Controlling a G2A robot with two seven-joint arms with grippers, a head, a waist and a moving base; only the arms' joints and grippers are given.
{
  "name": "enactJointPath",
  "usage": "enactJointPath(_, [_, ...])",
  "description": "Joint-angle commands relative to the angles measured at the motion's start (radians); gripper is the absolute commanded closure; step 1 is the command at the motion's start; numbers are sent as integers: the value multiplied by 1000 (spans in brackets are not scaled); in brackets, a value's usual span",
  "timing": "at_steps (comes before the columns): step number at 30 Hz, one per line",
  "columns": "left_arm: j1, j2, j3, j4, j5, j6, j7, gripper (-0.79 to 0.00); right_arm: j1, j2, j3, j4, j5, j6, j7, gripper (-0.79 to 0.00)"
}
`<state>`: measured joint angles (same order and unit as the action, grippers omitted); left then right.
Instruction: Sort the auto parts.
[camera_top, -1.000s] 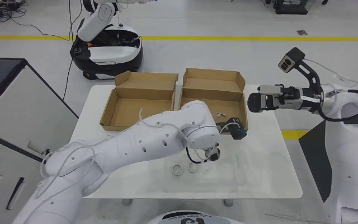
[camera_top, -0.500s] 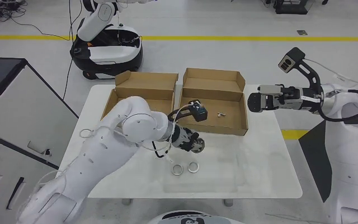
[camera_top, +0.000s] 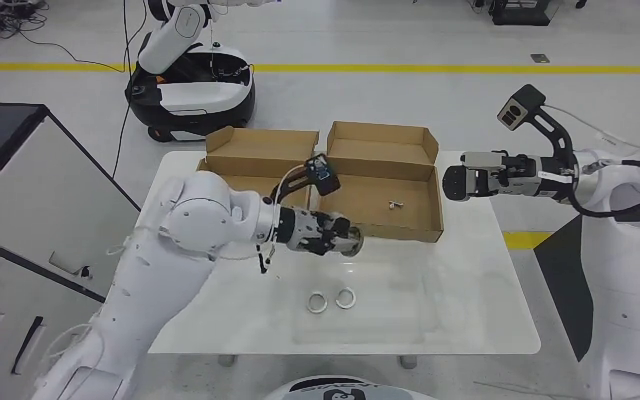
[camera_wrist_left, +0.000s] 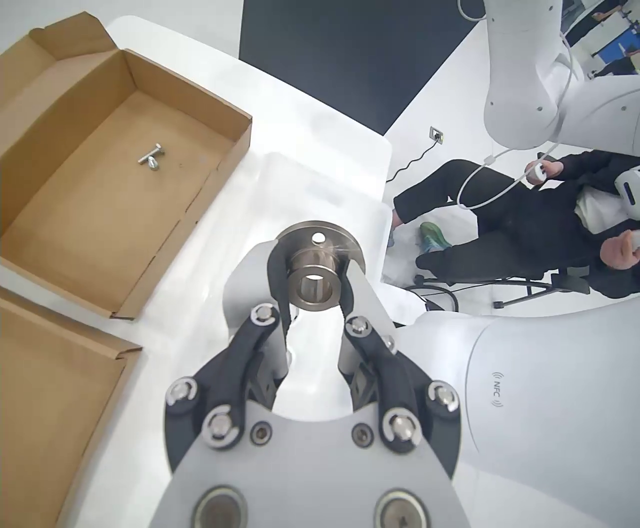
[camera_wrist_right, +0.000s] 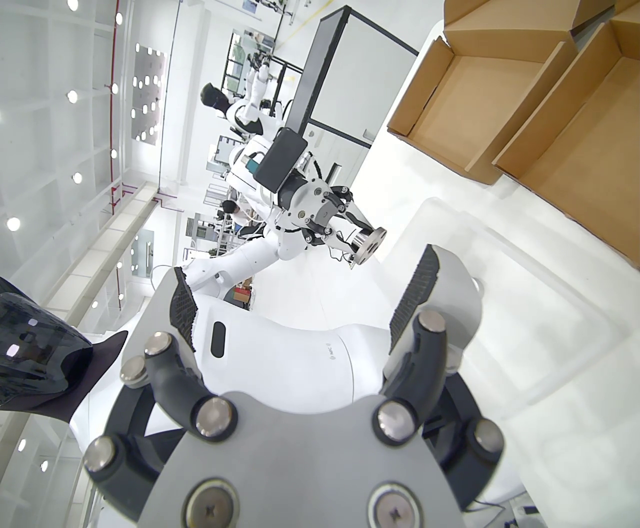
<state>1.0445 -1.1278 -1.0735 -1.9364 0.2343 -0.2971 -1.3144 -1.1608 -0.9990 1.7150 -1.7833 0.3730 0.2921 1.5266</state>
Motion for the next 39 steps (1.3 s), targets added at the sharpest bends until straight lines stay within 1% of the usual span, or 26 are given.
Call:
enactJointPath(1, [0,0,0,0,0,0,0,0,0,0,0,0,0,0,0,-785])
enactJointPath(4, [0,0,0,0,0,0,0,0,0,0,0,0,0,0,0,-785])
enactJointPath(6, [15,2,-19,22,-6,18,56,0,0,0,0,0,0,0,0,-785])
enactJointPath(7, [22,3,-33,26,-25,19,74,0,0,0,0,0,0,0,0,-785])
enactJointPath(8, [33,4,-55,35,-92,16,110,0,0,0,0,0,0,0,0,-785])
enactJointPath(9, [40,6,-76,45,-144,4,122,0,0,0,0,0,0,0,0,-785])
enactJointPath(13, [76,14,-165,98,-388,-72,150,0,0,0,0,0,0,0,0,-785])
enactJointPath(16, [102,19,-207,127,-531,-136,145,0,0,0,0,0,0,0,0,-785])
enactJointPath(20, [130,21,-234,151,-702,-229,128,0,0,0,0,0,0,0,0,-785])
enactJointPath(25, [141,23,-252,179,-855,-307,98,0,0,0,0,0,0,0,0,-785])
enactJointPath(39, [138,24,-259,178,-872,-308,100,0,0,0,0,0,0,0,0,-785])
